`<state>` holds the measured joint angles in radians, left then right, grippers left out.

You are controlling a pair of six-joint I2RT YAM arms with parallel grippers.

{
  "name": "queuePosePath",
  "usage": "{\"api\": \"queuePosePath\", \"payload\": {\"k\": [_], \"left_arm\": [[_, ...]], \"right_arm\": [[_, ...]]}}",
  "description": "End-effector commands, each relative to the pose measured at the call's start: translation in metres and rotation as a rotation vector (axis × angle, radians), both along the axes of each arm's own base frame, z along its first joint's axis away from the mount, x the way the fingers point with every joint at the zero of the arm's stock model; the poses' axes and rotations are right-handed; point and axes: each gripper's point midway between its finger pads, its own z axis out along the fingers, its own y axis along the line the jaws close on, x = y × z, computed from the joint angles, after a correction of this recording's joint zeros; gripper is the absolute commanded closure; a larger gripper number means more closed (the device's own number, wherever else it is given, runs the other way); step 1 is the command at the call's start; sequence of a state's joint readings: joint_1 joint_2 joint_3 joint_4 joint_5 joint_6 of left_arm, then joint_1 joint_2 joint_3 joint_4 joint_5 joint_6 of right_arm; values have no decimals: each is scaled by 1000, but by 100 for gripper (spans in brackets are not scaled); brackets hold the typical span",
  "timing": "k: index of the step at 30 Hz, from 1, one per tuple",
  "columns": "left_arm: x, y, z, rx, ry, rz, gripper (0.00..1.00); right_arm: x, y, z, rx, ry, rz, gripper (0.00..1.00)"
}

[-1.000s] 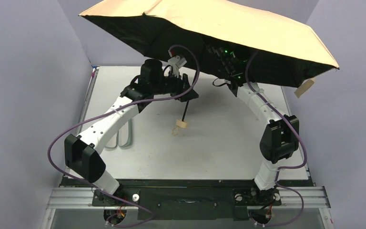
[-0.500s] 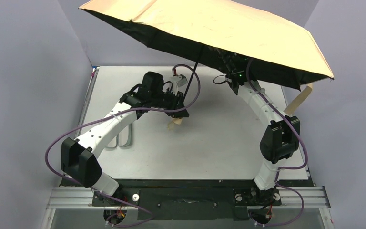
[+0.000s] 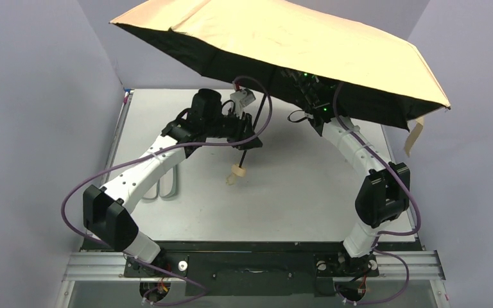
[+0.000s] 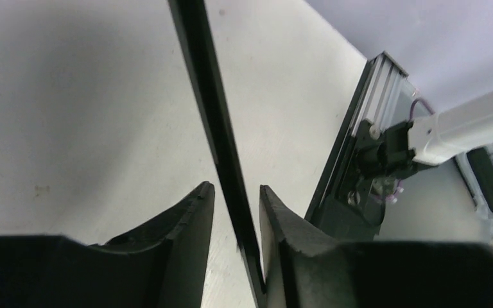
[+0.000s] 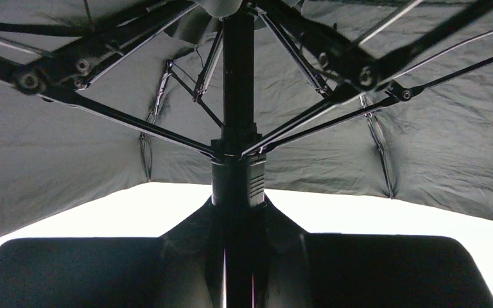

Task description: Open the umbrella

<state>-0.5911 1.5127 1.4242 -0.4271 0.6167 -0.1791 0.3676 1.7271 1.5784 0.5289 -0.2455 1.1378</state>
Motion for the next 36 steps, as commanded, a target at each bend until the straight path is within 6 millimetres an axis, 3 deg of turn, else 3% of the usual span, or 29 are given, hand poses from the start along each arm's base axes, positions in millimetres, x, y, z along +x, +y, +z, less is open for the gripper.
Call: {"api": "queuePosePath", "payload": {"k": [1, 4, 8, 13, 18, 23, 24, 25, 28, 33, 36], "left_arm": [[24, -23, 51, -136, -63, 36, 74], [22, -25, 61, -172, -47, 45, 96], [19, -23, 84, -231, -18, 62, 100], [21, -24, 110, -273, -18, 76, 100], [28, -24, 114, -271, -19, 94, 100], [36, -22, 120, -289, -19, 115, 100], [37, -21, 120, -291, -18, 117, 100], [38, -21, 120, -293, -19, 117, 100], [39, -21, 120, -299, -22, 121, 100], [47, -16, 120, -307, -21, 152, 100], [48, -14, 121, -313, -22, 154, 100]], "right_arm": [[-43, 2, 54, 66, -140, 45, 100], [-40, -3, 57, 59, -140, 38, 100], [-37, -3, 36, 0, -109, 64, 94], [-40, 5, -6, -66, -50, 129, 59], [-55, 14, -22, -70, -50, 223, 31], [-78, 21, -47, -166, -74, 301, 27], [-80, 22, -62, -220, -73, 310, 27], [-85, 22, -64, -248, -90, 312, 27], [-88, 19, -93, -418, -99, 303, 26], [-98, -4, -120, -700, -107, 239, 26], [-94, -31, -132, -891, -139, 96, 27]]}}
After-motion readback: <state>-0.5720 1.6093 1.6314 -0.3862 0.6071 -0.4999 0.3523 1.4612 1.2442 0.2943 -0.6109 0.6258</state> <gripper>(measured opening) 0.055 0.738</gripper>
